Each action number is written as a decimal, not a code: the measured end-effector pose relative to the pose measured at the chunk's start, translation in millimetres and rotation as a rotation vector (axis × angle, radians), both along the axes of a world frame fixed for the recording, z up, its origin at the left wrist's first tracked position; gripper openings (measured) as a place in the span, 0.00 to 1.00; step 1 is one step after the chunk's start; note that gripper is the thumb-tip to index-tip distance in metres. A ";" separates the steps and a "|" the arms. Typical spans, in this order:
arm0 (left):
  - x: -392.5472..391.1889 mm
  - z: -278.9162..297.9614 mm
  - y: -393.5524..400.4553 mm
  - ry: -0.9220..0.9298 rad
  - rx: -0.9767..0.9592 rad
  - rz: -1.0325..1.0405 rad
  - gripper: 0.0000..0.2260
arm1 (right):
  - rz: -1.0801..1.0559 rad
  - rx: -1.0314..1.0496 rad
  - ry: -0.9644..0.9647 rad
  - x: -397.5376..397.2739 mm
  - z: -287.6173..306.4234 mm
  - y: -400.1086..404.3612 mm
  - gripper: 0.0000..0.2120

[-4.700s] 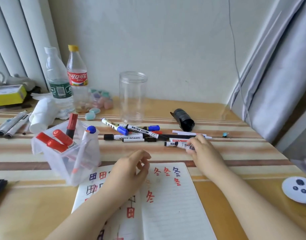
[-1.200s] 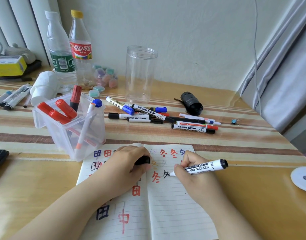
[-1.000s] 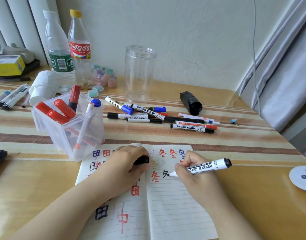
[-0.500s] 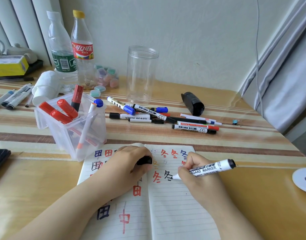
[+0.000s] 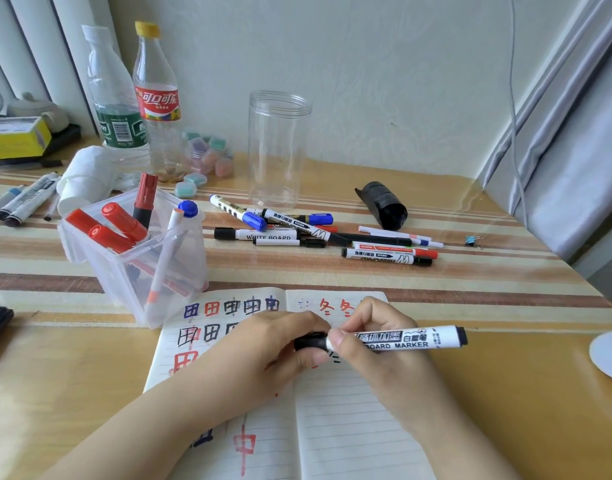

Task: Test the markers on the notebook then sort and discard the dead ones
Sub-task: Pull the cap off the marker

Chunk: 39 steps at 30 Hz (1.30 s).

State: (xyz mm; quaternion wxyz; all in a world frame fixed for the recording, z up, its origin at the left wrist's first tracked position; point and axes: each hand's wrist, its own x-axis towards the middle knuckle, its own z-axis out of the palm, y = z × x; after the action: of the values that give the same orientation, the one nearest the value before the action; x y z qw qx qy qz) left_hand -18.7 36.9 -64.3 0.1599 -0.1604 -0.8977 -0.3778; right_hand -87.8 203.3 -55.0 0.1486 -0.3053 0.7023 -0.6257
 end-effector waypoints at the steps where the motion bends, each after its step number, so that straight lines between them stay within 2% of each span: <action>1: 0.5 -0.3 0.4 -0.007 0.009 0.012 0.09 | 0.021 -0.005 -0.022 -0.6 -0.7 -0.2 0.10; 5: 2.1 -2.4 -3.4 -0.007 0.022 0.097 0.14 | 0.073 -0.108 -0.178 -0.1 3.5 -0.5 0.14; 7: 3.2 -1.7 -4.1 -0.017 0.013 0.092 0.14 | 0.027 -0.154 -0.231 0.0 4.1 -0.2 0.16; 10: 5.8 0.3 -0.9 -0.051 0.019 0.063 0.14 | -0.054 -0.144 -0.226 0.8 3.7 -1.5 0.10; 18: 8.1 5.9 6.7 0.044 0.005 0.078 0.09 | -0.064 -0.221 -0.257 3.2 -1.3 -5.4 0.12; 21: 9.7 3.9 8.4 0.025 0.055 0.116 0.12 | -0.045 -0.202 -0.346 4.3 1.0 -6.4 0.11; 23: 8.4 4.7 7.1 0.011 0.155 0.145 0.10 | -0.017 -0.216 -0.429 5.4 3.6 -6.1 0.12; 24: 9.4 10.1 4.9 -0.001 0.232 0.153 0.09 | 0.012 -0.237 -0.475 6.1 7.5 -6.1 0.14; 27: 14.5 39.8 -8.9 -0.017 0.452 0.204 0.08 | 0.113 -0.231 -0.559 5.6 23.3 -5.5 0.33; 30: 27.2 81.9 -26.6 0.118 0.576 0.328 0.04 | 0.109 -0.179 -0.546 7.9 42.7 -7.5 0.44; 32: 41.4 105.4 -41.1 0.267 0.568 0.422 0.05 | 0.090 -0.165 -0.498 12.8 52.3 -11.5 0.41; 36: 71.4 130.9 -71.6 0.466 0.498 0.660 0.11 | 0.114 -0.100 -0.424 27.5 65.5 -29.5 0.22; 39: 81.7 135.7 -85.3 0.499 0.394 0.823 0.12 | 0.148 -0.068 -0.346 38.5 74.1 -48.5 0.19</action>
State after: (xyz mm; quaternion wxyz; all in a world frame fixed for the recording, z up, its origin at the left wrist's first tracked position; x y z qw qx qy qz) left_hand 63.0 -48.5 71.4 0.5315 0.1537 -0.7329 -0.3959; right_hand -49.3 154.9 19.0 0.3023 -0.2488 0.6203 -0.6797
